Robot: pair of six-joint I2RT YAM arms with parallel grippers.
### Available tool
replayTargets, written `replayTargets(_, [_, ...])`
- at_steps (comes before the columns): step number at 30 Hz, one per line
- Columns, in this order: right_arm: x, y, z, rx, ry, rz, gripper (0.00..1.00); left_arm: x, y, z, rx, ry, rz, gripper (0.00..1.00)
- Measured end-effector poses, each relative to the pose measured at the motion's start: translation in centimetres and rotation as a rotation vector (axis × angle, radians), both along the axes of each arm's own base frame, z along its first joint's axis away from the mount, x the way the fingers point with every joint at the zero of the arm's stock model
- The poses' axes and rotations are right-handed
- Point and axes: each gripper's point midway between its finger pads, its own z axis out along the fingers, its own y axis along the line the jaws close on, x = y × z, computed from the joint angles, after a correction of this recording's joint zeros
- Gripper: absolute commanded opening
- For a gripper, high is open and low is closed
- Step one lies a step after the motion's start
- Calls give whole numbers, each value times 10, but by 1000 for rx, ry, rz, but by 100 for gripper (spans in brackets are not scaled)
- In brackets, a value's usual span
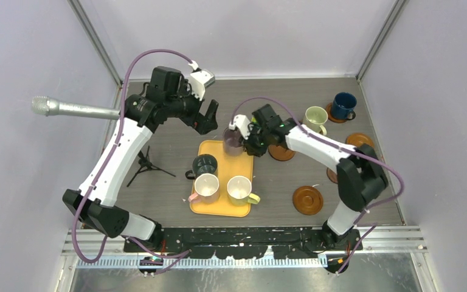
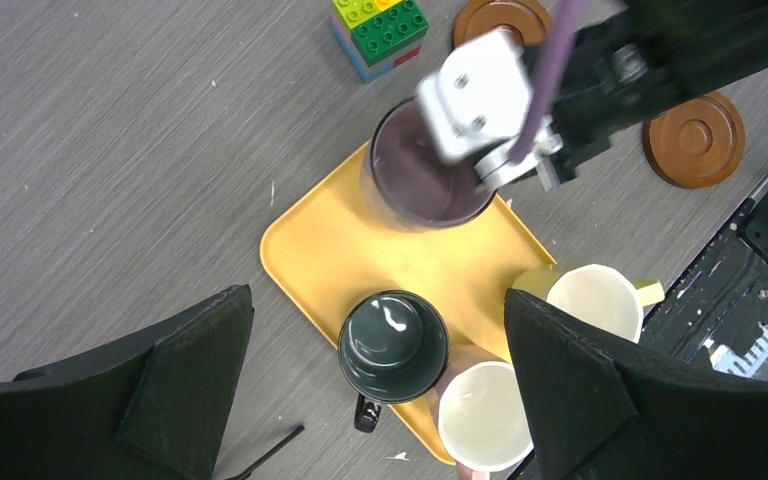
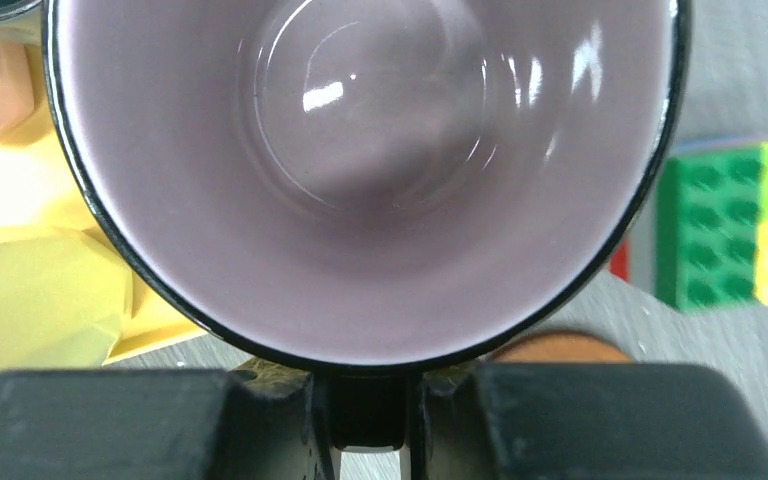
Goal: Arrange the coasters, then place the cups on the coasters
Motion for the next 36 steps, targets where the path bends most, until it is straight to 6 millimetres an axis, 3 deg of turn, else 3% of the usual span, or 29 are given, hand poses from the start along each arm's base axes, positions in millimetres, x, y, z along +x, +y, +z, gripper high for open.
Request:
replayTargets(5, [6,-36,46,75,-67,-134,0,3,0,-1,2,-2,4,99])
replayTargets(9, [6,-76,60,86,-87,-246,1,7,-1,-5,8,3,9,99])
replayTargets(14, [0,-131,43,25,-51,-403,1,14,-3,-11,12,12,20,99])
replayTargets(18, [-6,-159,21,-28,-5,-493,1,17,-5,-16,14,31,28,99])
replayTargets(26, [-11,-174,-3,-67,14,-552,0,22,-4,-19,22,38,44,99])
replayTargets(36, [5,-175,-24,-71,10,-625,0,25,0,-21,40,30,67,100])
